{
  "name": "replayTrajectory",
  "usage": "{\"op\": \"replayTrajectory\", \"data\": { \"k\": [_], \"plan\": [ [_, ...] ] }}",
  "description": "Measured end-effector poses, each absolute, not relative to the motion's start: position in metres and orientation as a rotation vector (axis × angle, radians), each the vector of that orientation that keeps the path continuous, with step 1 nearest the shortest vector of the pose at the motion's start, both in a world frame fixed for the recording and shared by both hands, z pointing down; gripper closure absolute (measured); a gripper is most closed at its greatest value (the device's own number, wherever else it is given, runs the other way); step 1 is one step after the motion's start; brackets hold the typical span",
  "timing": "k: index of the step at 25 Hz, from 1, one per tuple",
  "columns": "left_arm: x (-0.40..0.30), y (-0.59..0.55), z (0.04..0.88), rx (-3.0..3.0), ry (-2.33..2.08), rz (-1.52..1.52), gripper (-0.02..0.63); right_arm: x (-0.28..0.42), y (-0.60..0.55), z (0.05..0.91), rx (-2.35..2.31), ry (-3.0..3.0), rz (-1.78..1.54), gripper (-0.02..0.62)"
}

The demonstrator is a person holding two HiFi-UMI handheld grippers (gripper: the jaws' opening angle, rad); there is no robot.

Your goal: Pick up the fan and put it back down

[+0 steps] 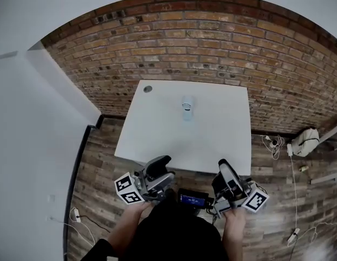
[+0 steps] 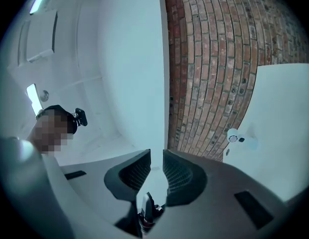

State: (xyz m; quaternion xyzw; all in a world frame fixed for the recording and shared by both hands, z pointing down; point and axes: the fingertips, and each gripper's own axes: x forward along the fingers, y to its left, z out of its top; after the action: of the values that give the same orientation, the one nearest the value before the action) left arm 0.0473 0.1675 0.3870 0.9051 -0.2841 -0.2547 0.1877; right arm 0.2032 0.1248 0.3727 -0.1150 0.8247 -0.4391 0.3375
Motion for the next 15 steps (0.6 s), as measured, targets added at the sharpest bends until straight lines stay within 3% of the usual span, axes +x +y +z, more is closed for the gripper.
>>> {"op": "replayTrajectory", "data": {
  "k": [7, 15],
  "plan": [
    [0.043, 0.181, 0.384, 2.540, -0.766, -0.735, 0.324, 0.192, 0.131, 0.377, -0.308, 2.146, -1.149, 0.561],
    [0.013, 0.192, 0.396, 2.485, -0.741, -0.741, 0.334, 0.161, 0.132, 0.387, -0.391, 2.188, -1.191, 0.569]
  ]
}}
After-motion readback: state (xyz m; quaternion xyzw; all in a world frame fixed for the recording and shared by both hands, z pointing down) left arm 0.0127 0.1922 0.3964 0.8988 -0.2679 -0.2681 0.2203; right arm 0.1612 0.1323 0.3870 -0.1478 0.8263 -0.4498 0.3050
